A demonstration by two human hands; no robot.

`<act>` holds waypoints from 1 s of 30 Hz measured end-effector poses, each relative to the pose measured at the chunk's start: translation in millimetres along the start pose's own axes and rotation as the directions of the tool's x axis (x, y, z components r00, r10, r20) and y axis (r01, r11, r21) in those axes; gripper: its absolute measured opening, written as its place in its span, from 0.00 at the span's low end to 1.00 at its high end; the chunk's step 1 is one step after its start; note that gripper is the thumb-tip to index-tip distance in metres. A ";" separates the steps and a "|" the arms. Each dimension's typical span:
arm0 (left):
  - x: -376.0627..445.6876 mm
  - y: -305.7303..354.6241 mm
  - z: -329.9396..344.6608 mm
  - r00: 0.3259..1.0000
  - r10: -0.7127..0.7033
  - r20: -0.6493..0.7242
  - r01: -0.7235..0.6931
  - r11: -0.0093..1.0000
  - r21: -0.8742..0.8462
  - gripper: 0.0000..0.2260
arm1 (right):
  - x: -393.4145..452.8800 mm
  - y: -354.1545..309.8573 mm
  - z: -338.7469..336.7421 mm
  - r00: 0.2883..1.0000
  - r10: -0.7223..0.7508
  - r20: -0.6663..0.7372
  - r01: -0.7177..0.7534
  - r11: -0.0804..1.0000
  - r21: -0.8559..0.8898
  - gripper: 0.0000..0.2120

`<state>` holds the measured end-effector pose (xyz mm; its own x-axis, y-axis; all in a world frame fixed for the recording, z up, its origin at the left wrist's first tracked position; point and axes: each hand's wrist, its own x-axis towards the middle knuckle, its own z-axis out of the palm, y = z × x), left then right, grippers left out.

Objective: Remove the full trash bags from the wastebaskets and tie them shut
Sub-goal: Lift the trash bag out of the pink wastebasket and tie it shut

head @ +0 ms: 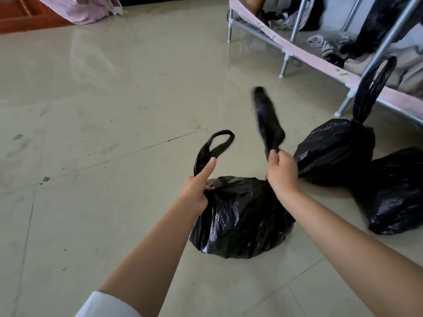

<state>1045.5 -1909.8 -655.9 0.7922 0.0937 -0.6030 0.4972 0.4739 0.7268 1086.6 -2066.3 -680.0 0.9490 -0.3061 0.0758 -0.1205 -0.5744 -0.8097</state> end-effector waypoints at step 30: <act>4.8 12.6 -12.6 0.927 -0.038 0.373 -0.145 0.882 0.449 0.13 | 8.1 -7.2 -29.5 0.752 0.012 0.659 -0.175 0.968 0.181 0.13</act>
<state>1051.2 -1892.4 -653.8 0.8476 -0.2581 -0.4636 0.4825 0.0116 0.8758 1086.6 -2087.0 -656.4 0.9042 0.2630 -0.3365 -0.2297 -0.3647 -0.9023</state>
